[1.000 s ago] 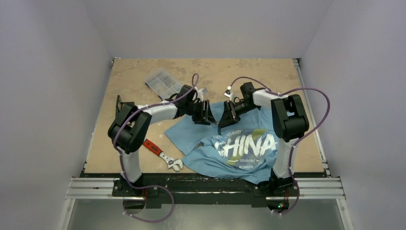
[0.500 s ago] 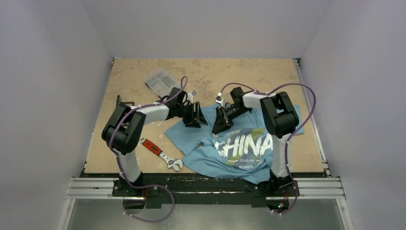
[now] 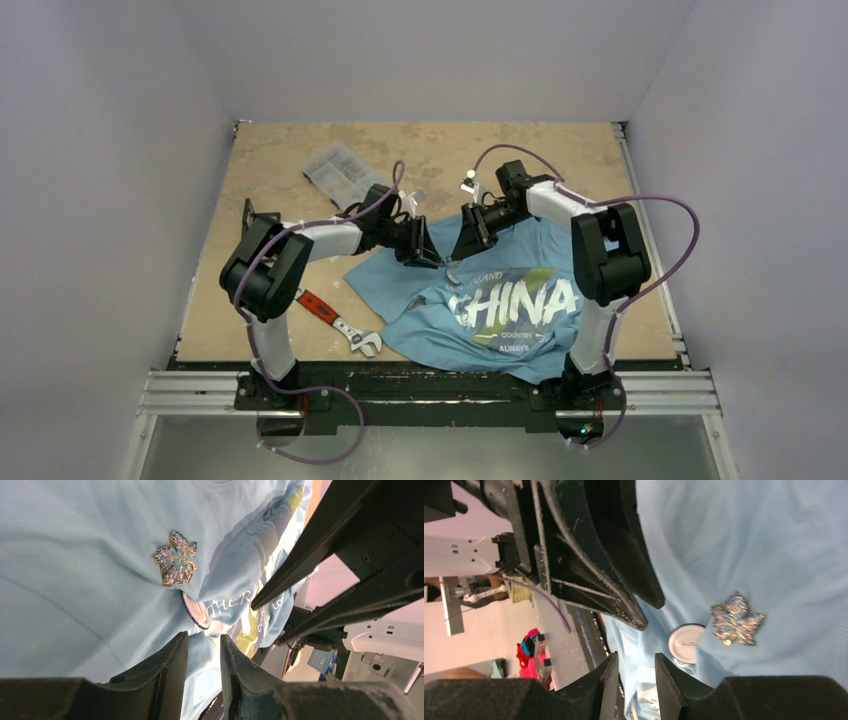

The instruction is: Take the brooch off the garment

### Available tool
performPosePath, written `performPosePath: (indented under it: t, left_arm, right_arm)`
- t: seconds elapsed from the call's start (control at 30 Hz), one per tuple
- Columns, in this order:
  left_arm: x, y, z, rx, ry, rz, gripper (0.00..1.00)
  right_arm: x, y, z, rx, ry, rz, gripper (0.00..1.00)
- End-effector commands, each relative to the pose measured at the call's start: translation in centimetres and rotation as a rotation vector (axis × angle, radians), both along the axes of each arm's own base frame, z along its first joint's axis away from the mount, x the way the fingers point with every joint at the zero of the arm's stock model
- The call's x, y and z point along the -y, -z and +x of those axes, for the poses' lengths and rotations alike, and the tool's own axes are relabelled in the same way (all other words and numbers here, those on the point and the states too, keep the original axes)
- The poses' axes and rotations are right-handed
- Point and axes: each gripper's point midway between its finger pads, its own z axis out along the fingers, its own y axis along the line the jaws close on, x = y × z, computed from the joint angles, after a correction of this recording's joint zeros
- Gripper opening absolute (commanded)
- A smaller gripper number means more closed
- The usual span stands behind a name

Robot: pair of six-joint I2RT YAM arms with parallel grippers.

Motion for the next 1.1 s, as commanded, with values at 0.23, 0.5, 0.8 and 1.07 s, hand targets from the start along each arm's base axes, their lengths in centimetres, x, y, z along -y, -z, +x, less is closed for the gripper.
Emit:
performPosePath:
  t: [0.23,0.5,0.8,1.07]
  left_arm:
    - [3.5,0.3,-0.1,-0.013,0.062,-0.002,0.31]
    - [2.8,2.0,-1.0,-0.107,0.050,0.061,0.29]
    - [2.1,-0.4,-1.4,-0.033,0.051,0.006,0.40]
    - [2.4,1.5,-2.2,-0.106,0.056,0.016,0.39]
  right_arm:
    - [3.3,1.5,0.3,0.071,0.042,-0.129,0.35]
    - [3.9,1.3,1.0,0.067,0.067,-0.128,0.35]
    - [4.1,1.5,0.8,0.060,0.068,-0.127,0.35]
    - [4.1,1.3,0.9,0.067,0.076,-0.125,0.35]
